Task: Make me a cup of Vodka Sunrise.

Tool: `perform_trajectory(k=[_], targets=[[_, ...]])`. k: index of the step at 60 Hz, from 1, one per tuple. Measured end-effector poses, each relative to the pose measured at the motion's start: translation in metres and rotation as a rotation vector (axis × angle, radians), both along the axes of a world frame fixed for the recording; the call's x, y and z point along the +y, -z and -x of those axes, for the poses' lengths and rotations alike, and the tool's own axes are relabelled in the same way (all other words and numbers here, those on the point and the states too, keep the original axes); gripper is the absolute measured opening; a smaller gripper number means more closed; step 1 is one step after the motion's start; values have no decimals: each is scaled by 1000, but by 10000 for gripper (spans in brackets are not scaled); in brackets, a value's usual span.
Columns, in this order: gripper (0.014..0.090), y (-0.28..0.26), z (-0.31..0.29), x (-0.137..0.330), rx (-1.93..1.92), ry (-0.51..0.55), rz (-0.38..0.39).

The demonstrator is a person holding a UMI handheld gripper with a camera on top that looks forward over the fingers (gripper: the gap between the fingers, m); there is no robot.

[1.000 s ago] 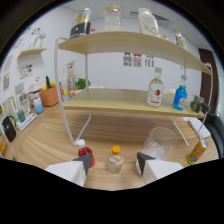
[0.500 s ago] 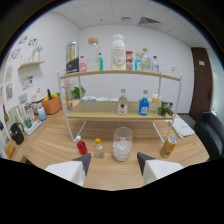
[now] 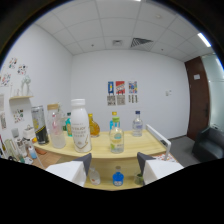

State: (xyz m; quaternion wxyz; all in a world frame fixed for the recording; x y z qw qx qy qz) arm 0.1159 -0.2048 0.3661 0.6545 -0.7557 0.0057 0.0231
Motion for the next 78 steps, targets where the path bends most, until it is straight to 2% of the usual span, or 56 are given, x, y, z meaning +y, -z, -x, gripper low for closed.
perform_trajectory(k=[9,14,17,23,30,44,50,60,67,78], targets=[[847,-19,-4,56,-11,-14,-21],[793,-19,-7,80,-21,-11,-8],[732,-15,-7,90,-19,-18,6],[529,-8,-6,98,-16,-17,31],[373,1,-3,101,-19,-35,60],[353,0,-5,96,-28,-34,66],[352,-13,-3,86,-24,-39,39],[352,-38,-3,47,-13,-35,-31],[351,-20,1,16,22,-39,-36],[350,74,7,-11,53,-21,96]])
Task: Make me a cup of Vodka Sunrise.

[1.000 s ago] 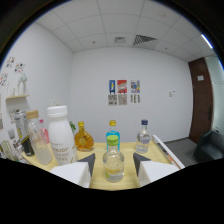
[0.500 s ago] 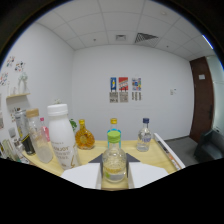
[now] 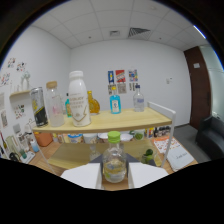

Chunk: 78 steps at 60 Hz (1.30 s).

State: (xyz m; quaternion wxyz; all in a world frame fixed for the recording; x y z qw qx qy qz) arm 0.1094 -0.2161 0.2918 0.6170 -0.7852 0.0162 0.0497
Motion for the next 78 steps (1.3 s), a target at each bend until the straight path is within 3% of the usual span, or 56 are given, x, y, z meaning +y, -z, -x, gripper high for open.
perform_trajectory(k=[13,25,53,78], targets=[[350,90,-9,-6,-172,12,141],[351,122,-13,0,-548,-55,201],[351,112,-8,13,-1614,-298,147],[348,106,-7,23,-2123,-409,127]])
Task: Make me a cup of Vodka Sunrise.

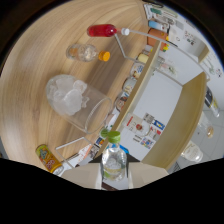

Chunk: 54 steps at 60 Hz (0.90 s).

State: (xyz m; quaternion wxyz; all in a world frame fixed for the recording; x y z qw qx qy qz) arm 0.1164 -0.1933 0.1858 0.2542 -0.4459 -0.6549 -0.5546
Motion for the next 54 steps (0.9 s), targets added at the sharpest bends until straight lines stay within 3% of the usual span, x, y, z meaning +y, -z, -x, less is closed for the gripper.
perform_trajectory(k=[18,40,54], targets=[[351,-7,6,-6,233,38,-11],[357,-79,26,-22,1549,121,-128],[356,-19,2,-13,1925,314,-62]])
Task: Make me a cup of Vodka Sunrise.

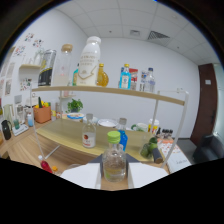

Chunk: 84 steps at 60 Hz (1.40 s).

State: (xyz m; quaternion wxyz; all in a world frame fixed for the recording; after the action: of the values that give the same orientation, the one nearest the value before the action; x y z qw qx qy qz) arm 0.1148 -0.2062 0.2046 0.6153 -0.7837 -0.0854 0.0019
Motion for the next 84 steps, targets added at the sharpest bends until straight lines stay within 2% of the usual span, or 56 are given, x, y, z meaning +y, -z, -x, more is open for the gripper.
perform_trajectory(k=[20,33,46,58,64,71,75,80,84], targets=[[352,120,-31,15,137,74,213],[353,163,-35,19,152,108,299],[356,182,-30,16,116,101,345],[367,181,-26,12,101,99,317],[376,182,-24,6,102,97,330],[509,175,-26,-1,91,113,317],[682,163,-28,-5,75,123,293],[802,142,-30,-14,56,139,267],[850,122,-32,-22,44,163,240]])
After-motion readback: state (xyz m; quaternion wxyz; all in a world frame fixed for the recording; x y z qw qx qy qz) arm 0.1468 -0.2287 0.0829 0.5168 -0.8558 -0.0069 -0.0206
